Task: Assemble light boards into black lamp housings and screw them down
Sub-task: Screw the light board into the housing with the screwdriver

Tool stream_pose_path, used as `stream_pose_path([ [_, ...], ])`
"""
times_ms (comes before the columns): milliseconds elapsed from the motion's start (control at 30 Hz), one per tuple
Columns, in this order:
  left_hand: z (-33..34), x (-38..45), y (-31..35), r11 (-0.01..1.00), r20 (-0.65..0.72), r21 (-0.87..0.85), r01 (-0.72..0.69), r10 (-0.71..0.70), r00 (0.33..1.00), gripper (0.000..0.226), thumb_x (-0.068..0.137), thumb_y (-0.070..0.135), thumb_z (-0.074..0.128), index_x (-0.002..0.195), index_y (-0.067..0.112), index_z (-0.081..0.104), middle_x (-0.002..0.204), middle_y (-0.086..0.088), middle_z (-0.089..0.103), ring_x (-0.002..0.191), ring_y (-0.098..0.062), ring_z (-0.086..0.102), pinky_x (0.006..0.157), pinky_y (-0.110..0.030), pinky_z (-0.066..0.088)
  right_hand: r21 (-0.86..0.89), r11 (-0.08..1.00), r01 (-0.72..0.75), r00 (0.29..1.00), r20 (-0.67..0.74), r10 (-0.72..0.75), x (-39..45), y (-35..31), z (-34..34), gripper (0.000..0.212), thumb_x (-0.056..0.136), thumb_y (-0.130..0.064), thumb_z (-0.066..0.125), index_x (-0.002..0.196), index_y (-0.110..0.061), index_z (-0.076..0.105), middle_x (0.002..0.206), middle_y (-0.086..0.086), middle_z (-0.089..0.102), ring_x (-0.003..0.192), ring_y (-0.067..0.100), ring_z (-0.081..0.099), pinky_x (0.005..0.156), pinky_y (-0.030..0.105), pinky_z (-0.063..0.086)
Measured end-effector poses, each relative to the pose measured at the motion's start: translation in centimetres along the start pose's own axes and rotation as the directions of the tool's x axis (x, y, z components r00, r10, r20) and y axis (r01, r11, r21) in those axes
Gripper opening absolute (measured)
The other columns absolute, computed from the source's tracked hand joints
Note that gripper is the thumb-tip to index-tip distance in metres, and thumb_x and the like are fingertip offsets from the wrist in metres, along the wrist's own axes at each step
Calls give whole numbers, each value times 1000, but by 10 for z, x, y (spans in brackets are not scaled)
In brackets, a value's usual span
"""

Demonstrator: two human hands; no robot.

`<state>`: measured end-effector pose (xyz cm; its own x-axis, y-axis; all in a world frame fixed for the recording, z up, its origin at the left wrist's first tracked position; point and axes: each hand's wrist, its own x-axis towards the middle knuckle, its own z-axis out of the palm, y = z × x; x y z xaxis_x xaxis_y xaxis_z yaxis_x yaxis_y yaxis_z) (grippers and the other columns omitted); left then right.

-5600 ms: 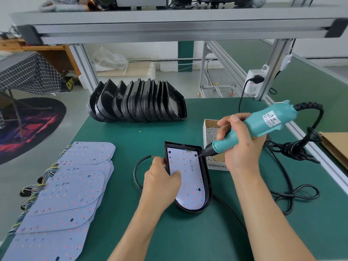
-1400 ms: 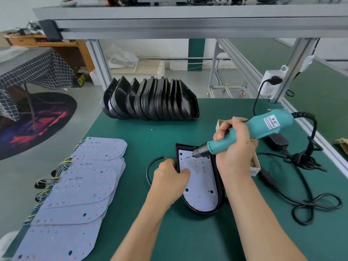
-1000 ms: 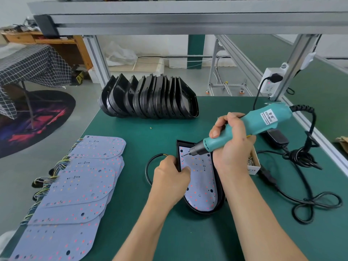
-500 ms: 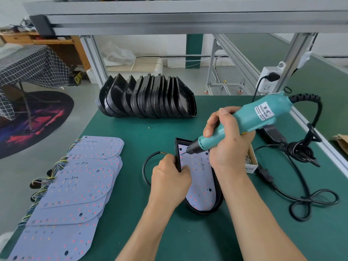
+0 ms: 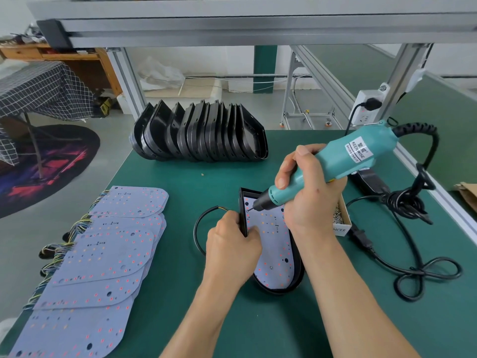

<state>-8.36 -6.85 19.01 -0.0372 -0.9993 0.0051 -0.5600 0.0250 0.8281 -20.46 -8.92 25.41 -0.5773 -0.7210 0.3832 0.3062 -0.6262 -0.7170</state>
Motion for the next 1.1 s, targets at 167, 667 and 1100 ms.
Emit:
stream_pose_path([
  [167, 1, -1, -1, 1000, -7, -7, 7, -7, 1000, 29, 90, 22, 63, 72, 13, 41, 59, 2, 47, 69, -35, 64, 55, -38, 44, 5, 1000, -10, 1000, -5, 10, -1, 2, -2, 20, 84, -17, 65, 71, -31, 61, 60, 4, 57, 42, 21, 45, 53, 27, 41],
  [667, 0, -5, -1, 1000, -25, -20, -9, 9, 1000, 30, 92, 21, 64, 72, 13, 42, 53, 6, 45, 62, -29, 58, 55, -39, 45, 56, 997, -52, 999, -5, 53, -1, -1, -2, 16, 83, -16, 65, 74, -27, 59, 62, 5, 56, 44, 21, 45, 54, 27, 41],
  [1100, 0, -9, -3, 998, -49, -48, -37, 35, 998, 34, 92, 23, 64, 69, 22, 39, 53, 12, 50, 58, -26, 54, 50, -33, 39, 68, 997, -40, 999, -9, 41, -5, -5, -2, 12, 83, -16, 64, 78, -21, 54, 61, 6, 55, 43, 22, 44, 55, 27, 40],
])
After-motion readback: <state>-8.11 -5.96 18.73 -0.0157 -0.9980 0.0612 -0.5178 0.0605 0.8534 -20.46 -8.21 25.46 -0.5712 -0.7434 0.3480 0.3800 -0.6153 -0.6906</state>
